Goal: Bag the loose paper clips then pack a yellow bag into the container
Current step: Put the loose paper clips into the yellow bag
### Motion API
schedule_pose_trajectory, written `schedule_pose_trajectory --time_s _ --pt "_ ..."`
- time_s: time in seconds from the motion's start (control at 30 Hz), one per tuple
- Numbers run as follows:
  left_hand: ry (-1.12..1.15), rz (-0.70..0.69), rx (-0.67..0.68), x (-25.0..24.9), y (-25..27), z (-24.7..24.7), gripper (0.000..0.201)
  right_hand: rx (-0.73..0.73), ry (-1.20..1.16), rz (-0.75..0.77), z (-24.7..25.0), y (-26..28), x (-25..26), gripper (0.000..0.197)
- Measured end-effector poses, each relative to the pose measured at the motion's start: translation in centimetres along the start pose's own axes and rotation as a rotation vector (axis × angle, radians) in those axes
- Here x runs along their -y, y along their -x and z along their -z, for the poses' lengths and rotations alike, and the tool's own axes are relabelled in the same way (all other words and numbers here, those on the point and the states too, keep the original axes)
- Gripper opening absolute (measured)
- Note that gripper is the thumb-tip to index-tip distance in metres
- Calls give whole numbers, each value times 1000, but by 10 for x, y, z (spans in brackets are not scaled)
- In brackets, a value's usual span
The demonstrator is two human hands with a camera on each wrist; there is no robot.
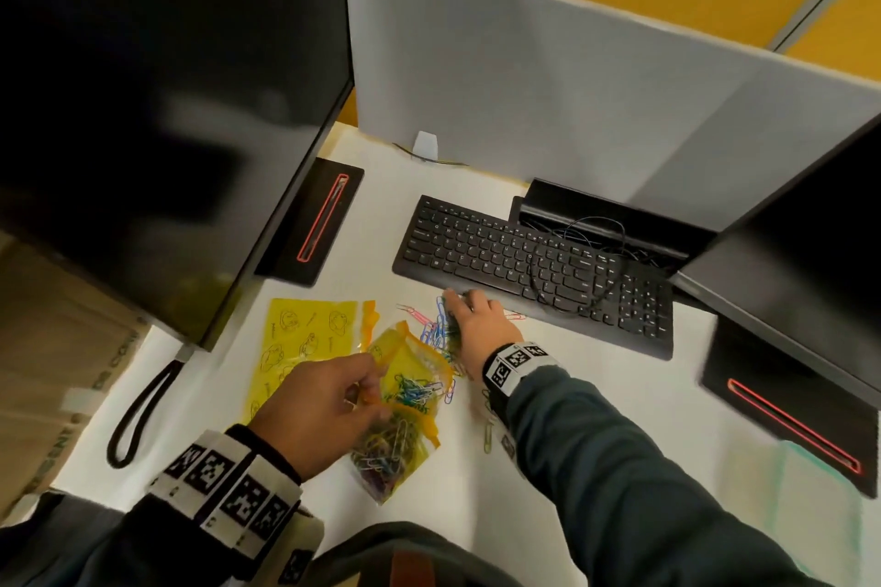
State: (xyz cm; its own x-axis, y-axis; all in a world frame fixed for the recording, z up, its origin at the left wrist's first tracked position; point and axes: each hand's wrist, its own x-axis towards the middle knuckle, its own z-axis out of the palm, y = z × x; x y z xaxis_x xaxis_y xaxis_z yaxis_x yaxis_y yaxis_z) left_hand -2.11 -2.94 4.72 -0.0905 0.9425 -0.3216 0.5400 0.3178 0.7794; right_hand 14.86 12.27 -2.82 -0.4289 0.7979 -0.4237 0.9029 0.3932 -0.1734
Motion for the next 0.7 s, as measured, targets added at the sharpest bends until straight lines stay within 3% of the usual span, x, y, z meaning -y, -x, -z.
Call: schedule_pose_trajectory --time_s 0.07,0.17,0.37,0.53,0.7 --pt "-3 -6 2 2 -1 -1 21 39 6 9 9 -4 3 76" --pt "-4 -25 7 4 -1 -1 23 27 -8 26 9 0 3 64" --pt "4 -25 0 12 0 0 23 1 -79 98 -19 44 -2 53" --pt "-6 -38 0 15 0 1 22 -87 -185 -82 -5 39 -25 65" --pt "2 -29 8 20 1 3 22 3 -98 -154 1 34 -34 59"
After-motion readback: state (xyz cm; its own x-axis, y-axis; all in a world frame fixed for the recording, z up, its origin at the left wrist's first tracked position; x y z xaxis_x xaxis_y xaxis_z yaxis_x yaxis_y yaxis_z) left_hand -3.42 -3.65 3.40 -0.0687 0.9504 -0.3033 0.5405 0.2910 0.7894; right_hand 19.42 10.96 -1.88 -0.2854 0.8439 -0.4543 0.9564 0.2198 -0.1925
